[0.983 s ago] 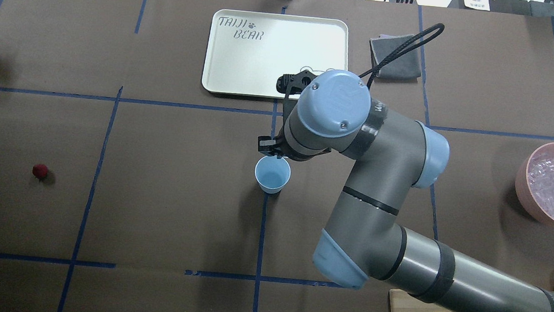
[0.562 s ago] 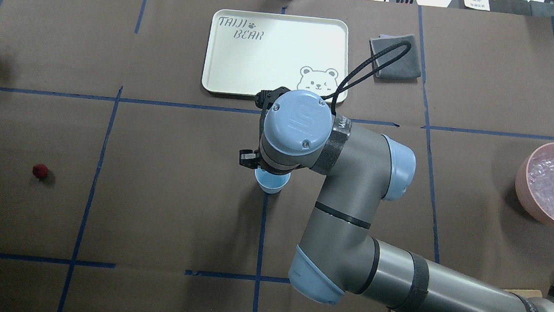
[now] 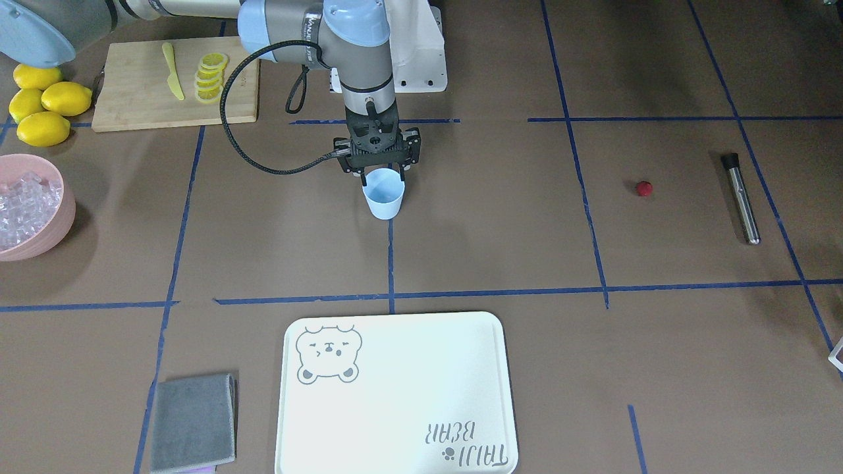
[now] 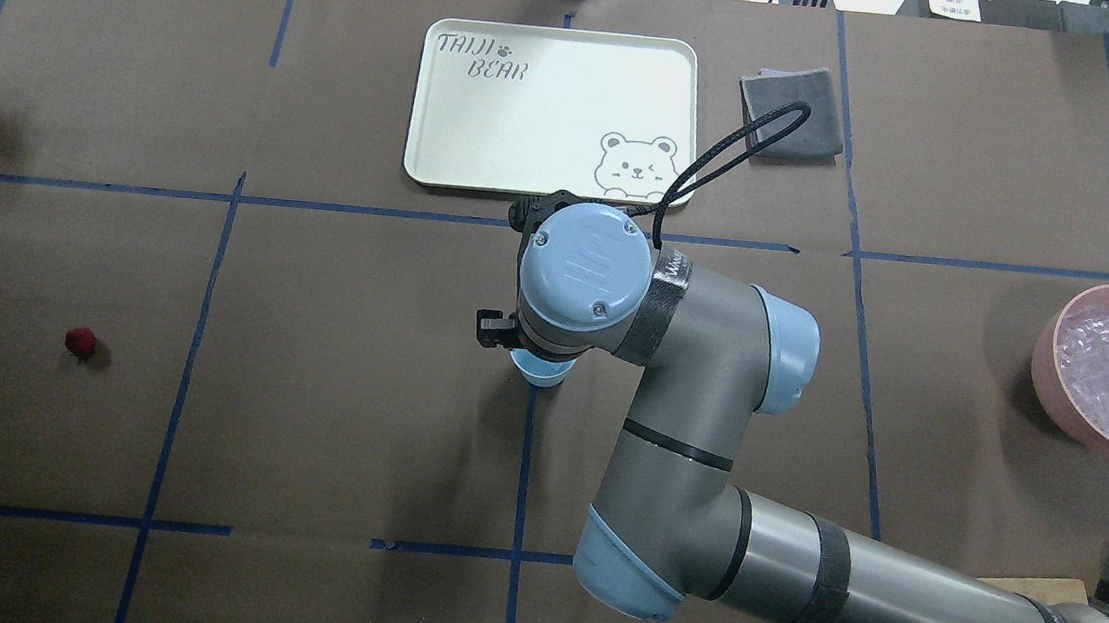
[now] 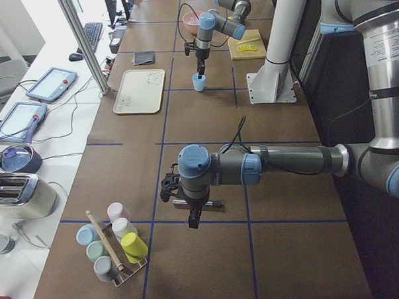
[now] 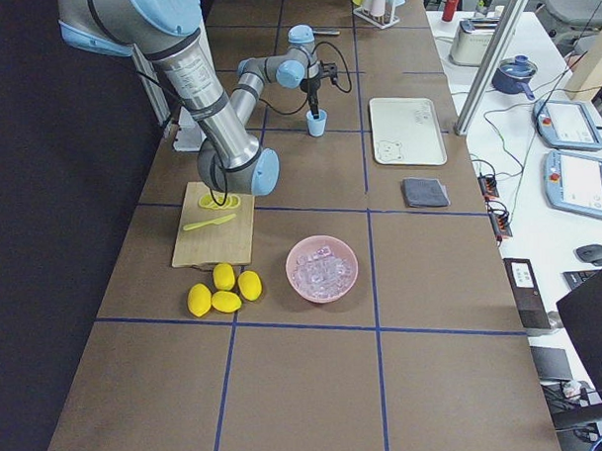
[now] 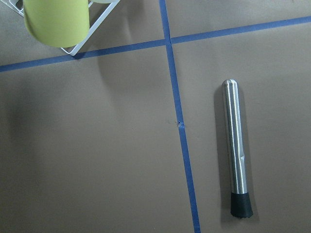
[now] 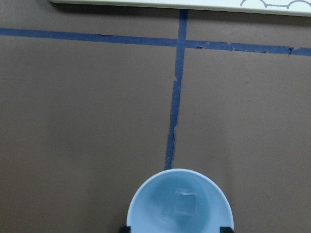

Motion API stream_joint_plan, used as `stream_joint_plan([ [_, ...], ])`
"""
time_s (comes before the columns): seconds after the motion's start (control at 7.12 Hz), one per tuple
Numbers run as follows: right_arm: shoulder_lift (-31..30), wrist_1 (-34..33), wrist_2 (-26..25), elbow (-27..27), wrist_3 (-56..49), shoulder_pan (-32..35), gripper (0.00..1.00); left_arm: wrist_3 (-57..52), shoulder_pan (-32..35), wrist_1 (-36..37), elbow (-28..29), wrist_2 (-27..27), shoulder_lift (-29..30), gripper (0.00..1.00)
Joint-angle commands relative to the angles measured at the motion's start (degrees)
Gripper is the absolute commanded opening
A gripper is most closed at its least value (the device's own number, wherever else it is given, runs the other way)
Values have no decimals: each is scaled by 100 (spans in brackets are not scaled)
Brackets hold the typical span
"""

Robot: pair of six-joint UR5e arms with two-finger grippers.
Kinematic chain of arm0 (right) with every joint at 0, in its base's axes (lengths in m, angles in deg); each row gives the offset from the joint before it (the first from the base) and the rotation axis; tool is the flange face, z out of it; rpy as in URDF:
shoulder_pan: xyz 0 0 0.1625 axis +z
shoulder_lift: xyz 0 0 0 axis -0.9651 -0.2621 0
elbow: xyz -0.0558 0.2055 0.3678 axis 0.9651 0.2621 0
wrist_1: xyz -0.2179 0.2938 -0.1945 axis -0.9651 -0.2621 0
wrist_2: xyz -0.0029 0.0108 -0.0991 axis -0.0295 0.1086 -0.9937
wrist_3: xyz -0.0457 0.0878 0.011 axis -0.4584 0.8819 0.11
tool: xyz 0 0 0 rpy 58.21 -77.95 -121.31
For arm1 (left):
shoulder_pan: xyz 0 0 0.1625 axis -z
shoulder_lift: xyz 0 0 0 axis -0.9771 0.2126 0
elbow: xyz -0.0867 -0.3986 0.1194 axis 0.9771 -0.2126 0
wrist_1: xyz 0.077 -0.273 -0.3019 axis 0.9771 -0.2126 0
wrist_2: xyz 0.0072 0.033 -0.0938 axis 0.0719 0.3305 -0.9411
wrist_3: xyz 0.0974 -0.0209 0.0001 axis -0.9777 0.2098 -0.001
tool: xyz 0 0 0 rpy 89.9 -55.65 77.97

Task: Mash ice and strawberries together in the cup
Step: 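Carry the ice cube with the right gripper over the blue cup and release, then move the right gripper back toward the pink ice bowl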

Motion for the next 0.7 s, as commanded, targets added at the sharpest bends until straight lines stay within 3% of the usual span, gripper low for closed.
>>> stream_joint_plan([
  [0.0,-4,0,-14,-1,-16,15,99,9,0,9,0,-217,0,100],
  [0.14,-22,-8,47,7,-77,172,99,9,0,9,17,-218,0,100],
  [0.42,-222,9,765,-27,-304,803,99,0,0,9,61,-218,-9,100],
  [0.56,-485,26,1152,-36,-906,1250,99,0,0,17,70,-210,-9,100],
])
